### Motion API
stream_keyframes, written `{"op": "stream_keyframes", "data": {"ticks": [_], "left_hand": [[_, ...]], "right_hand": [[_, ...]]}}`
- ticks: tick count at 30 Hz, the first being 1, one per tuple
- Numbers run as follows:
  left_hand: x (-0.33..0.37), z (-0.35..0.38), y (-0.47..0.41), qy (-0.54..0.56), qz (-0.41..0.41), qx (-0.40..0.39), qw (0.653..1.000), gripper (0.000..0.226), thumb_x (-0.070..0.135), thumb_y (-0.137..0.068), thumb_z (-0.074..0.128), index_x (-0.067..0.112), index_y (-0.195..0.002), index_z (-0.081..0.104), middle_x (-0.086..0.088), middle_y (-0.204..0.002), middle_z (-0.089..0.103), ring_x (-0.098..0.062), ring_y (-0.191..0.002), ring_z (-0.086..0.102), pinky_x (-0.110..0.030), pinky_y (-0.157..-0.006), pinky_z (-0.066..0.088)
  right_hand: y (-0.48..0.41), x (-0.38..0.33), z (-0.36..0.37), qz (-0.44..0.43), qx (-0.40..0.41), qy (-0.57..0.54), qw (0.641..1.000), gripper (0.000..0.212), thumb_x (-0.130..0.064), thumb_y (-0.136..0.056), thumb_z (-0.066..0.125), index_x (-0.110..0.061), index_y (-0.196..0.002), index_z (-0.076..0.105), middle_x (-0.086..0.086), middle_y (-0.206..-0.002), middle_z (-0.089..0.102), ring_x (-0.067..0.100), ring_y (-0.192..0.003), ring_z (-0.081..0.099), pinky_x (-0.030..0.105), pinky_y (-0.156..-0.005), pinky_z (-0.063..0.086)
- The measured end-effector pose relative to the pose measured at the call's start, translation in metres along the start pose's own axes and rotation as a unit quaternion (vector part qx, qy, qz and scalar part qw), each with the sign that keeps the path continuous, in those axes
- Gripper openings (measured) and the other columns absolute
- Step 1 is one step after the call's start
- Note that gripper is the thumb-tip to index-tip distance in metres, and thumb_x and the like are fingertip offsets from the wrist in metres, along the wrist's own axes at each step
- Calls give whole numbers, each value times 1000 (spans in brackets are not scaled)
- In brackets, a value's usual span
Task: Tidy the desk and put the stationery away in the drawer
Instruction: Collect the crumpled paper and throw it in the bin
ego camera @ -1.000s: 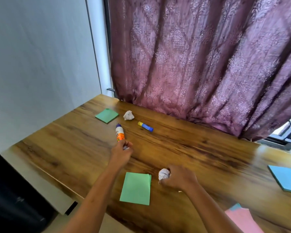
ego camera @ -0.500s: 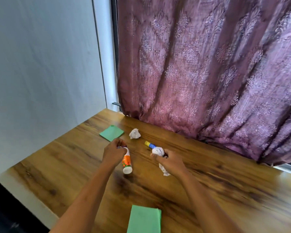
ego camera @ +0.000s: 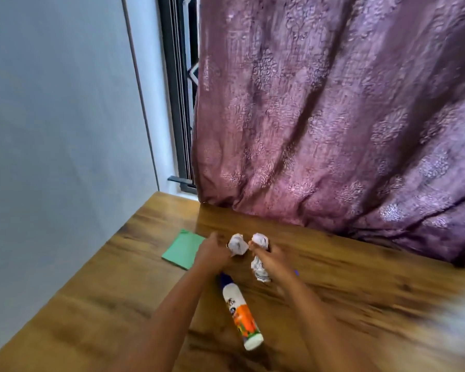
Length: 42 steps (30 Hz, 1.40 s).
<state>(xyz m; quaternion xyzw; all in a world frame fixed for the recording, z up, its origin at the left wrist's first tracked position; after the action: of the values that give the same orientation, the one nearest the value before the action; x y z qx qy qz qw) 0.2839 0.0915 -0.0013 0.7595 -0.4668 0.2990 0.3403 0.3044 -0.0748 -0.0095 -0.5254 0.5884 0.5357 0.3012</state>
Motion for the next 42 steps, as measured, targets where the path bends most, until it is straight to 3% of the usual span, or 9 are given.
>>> {"op": "stream_keyframes", "data": {"ticks": [4,13,19,24,28,31,34,36,42], "left_hand": [[5,22,-26,-61,46,-77,994,57,28,-86,61,11,-135,39,-17,-135,44,-34,-121,46,-42,-100,40],[4,22,-42,-4,68,-101,993,47,25,-85,64,14,-129,52,-10,-125,61,-27,-111,57,-34,-92,46],[14,20,-28,131,64,-127,981,48,26,-79,73,15,-123,57,-4,-115,65,-21,-103,61,-34,-91,50],[31,27,-2,199,90,-173,960,38,19,-82,72,14,-118,60,-1,-106,68,-10,-91,64,-24,-80,52],[43,36,28,310,63,-247,916,26,14,-89,64,21,-113,59,5,-94,67,0,-69,63,-11,-50,47],[45,47,47,386,21,-269,882,18,19,-93,57,23,-110,62,3,-89,69,-3,-59,64,-17,-45,47],[50,62,67,426,-26,-291,856,25,24,-95,54,19,-119,60,-7,-101,70,-15,-68,66,-24,-52,53],[52,75,78,433,-39,-305,847,28,29,-96,52,20,-121,59,-11,-111,69,-22,-83,67,-32,-65,56],[48,93,103,446,-69,-293,843,35,43,-97,43,23,-114,66,-5,-107,72,-24,-99,66,-40,-89,51]], "right_hand": [[-9,0,11,27,9,5,1000,45,-43,-89,61,-20,-126,55,2,-120,63,18,-103,60,30,-87,48],[-21,11,21,62,0,-39,997,47,-47,-87,61,-21,-126,56,5,-121,65,24,-108,63,38,-95,51],[-12,-5,17,42,-27,-200,979,45,-42,-92,55,-17,-129,54,6,-86,71,16,-62,69,25,-51,53],[8,-7,11,54,-54,-247,966,47,-48,-89,53,-11,-119,61,3,-66,66,13,-52,61,23,-45,48],[26,-2,-5,50,-55,-335,939,42,-51,-80,60,-15,-97,74,7,-89,71,15,-67,64,26,-54,51],[38,3,-21,22,-37,-392,919,56,-53,-62,80,-16,-104,74,12,-106,68,22,-84,61,33,-72,48],[59,3,-30,-2,-42,-433,900,29,-47,-77,69,-22,-88,79,7,-103,72,22,-85,68,38,-79,48],[72,5,-36,-1,-41,-453,891,34,-42,-90,50,-23,-85,79,6,-103,73,22,-87,71,41,-78,53],[101,27,-55,5,-5,-463,886,35,-40,-88,54,-22,-116,65,5,-109,68,21,-83,68,28,-61,53]]}}
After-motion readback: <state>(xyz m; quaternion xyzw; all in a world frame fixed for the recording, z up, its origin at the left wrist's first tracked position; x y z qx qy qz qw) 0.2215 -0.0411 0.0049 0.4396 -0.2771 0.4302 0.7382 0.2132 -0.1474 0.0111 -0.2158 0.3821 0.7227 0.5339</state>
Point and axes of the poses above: each hand's wrist, its own y-axis away from the middle knuckle, its own z-axis out of the palm, x = y × z, the point moved 8 cm from there along -y, towards the middle knuckle
